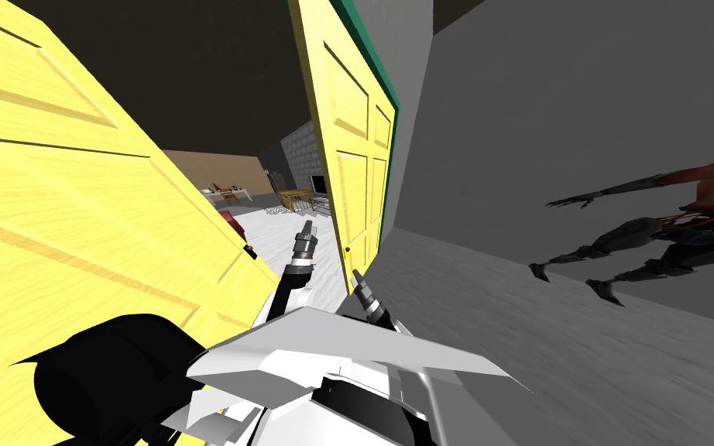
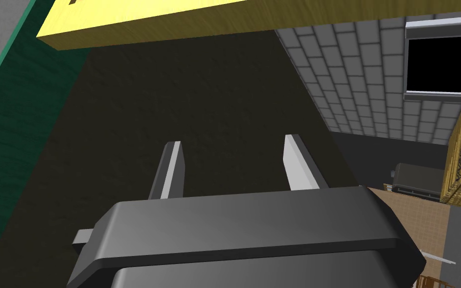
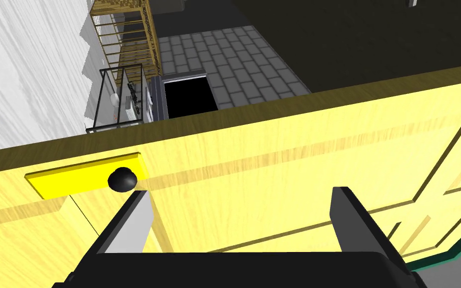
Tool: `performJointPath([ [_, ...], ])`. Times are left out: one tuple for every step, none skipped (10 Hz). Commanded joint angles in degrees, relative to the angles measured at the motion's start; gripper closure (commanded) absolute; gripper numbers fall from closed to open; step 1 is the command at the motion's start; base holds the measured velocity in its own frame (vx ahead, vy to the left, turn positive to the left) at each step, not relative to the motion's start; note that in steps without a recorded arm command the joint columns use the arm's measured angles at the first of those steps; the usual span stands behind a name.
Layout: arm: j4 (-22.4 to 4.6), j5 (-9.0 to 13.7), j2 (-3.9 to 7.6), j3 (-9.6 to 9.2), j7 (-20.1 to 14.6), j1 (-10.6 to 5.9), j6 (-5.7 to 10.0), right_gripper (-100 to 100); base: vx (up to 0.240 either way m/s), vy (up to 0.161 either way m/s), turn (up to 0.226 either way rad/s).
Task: Push the door open
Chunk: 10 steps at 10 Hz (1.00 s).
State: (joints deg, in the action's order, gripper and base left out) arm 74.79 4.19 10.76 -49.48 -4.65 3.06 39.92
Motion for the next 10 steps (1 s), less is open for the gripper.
performJointPath([
  [-1.8, -0.06, 0.1, -1.36, -0.28, -0.76, 0.42, -100, 0.149, -0.004, -0.004],
  [-2.53, -0.09, 0.16, -1.94, -0.39, -1.08, 0.56, -100, 0.126, -0.013, -0.003],
  [-4.0, -0.14, 0.29, -3.09, -0.59, -1.72, 0.86, -100, 0.142, -0.012, 0.0],
  [-5.46, -0.19, 0.41, -4.24, -0.79, -2.35, 1.16, -100, 0.171, -0.048, -0.003],
  [-6.19, -0.22, 0.47, -4.82, -0.9, -2.67, 1.3, -100, 0.131, -0.049, 0.005],
  [-7.5, -0.26, 0.57, -5.85, -1.08, -3.24, 1.57, -100, 0.13, -0.012, 0.001],
  [-8.13, -0.29, 0.62, -6.34, -1.17, -3.51, 1.69, -100, 0.136, -0.024, -0.006],
  [-8.76, -0.31, 0.67, -6.84, -1.25, -3.78, 1.82, -100, 0.122, -0.024, 0.002],
  [-10.02, -0.35, 0.77, -7.83, -1.43, -4.33, 2.08, -100, 0.138, -0.004, 0.001],
  [-10.65, -0.38, 0.82, -8.33, -1.52, -4.6, 2.2, -100, 0.131, -0.014, -0.003],
])
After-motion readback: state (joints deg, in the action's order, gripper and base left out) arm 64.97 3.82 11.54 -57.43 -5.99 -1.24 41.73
